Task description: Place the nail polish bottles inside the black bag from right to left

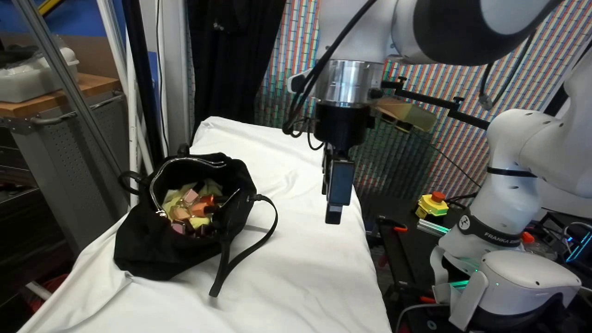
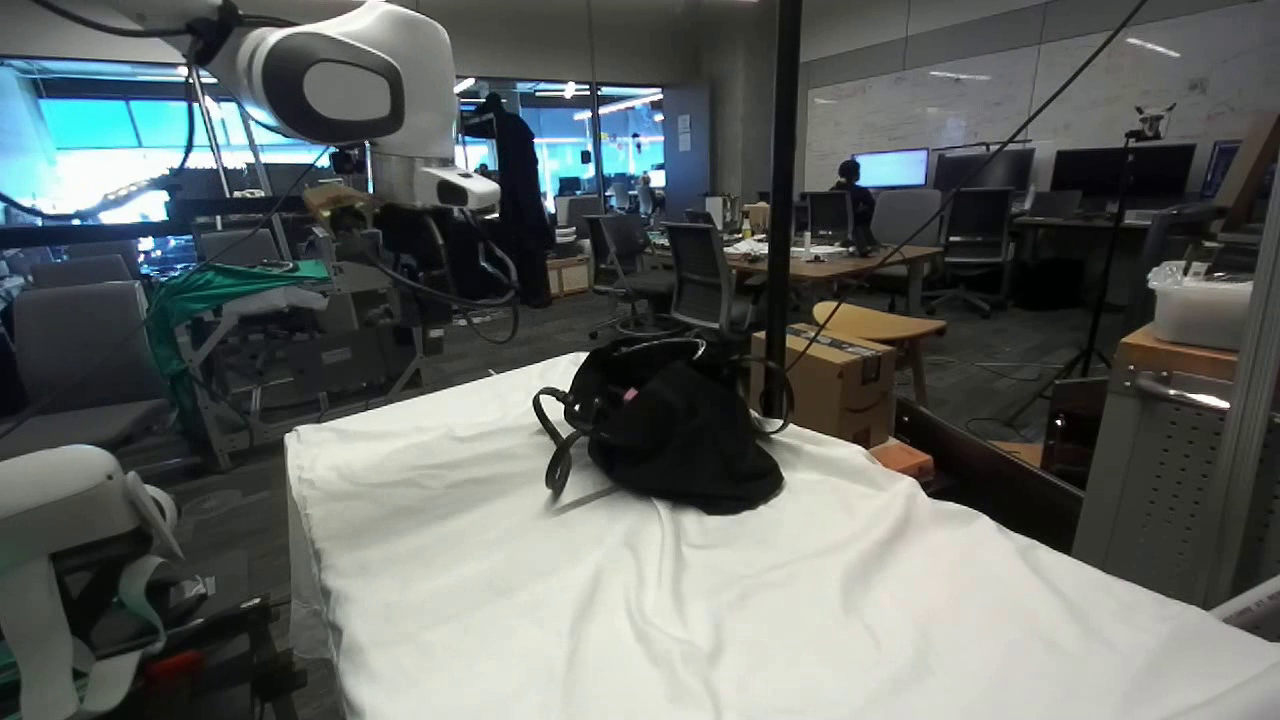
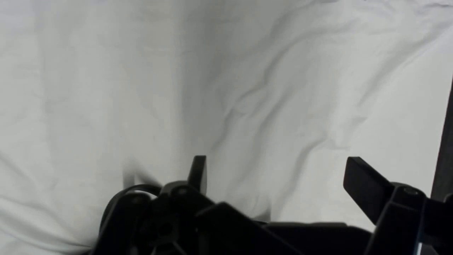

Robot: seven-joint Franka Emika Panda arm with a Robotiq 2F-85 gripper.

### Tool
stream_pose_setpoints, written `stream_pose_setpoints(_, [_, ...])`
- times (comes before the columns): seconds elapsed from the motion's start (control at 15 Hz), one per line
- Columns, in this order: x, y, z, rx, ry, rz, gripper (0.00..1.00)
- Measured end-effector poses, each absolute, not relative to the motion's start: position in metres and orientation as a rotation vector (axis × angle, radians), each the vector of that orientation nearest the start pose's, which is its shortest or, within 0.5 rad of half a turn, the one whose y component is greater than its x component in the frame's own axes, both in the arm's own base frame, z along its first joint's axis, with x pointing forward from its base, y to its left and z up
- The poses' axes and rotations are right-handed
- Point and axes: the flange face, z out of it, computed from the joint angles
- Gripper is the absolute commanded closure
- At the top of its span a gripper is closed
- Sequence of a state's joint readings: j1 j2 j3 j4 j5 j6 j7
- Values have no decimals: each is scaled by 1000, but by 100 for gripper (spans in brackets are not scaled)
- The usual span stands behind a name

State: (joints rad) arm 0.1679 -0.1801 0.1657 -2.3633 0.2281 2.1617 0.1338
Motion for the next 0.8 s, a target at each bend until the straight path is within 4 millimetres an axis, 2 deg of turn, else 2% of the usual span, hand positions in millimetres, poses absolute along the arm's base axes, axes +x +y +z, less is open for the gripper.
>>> stream_pose_setpoints(0.4, [395, 145, 407, -3044, -136, -166, 0])
stream_pose_setpoints(0.8, [371, 134, 416, -3061, -144, -268, 0])
